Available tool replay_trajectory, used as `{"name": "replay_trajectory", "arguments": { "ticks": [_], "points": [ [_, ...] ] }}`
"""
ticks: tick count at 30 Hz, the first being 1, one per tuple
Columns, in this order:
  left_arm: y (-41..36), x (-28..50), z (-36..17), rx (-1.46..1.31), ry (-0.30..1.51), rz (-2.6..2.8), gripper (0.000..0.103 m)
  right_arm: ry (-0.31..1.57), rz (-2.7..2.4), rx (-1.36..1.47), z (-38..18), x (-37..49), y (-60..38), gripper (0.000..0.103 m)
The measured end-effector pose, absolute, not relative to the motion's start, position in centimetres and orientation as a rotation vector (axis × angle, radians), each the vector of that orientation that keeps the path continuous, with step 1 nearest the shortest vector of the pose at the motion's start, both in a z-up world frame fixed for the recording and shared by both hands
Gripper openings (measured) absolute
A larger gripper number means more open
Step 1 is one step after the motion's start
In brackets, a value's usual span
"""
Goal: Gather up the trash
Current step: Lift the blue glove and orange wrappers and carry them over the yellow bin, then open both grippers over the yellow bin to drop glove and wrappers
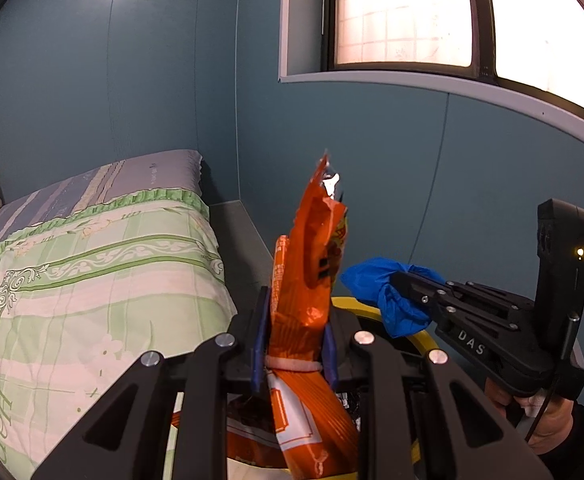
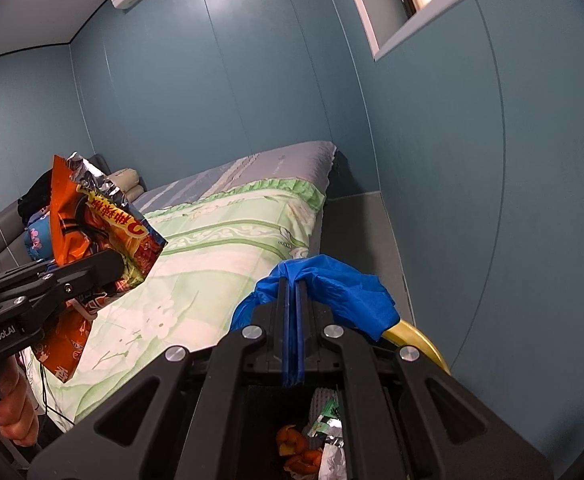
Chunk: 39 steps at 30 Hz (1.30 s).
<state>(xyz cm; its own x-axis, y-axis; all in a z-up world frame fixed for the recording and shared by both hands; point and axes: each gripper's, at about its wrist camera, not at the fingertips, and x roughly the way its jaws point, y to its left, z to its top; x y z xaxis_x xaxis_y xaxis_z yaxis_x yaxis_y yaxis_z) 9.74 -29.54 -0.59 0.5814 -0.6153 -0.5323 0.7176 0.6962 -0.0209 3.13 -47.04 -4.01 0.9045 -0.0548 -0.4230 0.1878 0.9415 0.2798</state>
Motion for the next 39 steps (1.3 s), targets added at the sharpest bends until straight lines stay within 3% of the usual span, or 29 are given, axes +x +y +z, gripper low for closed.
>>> {"name": "replay_trajectory", "arguments": {
  "ticks": [39],
  "points": [
    [-33.0, 13.3, -8.9, 0.212, 0.754, -0.810, 0.022, 0.580, -0.165, 0.378, -8.4, 4.5, -47.9, 0.002]
  ]
}}
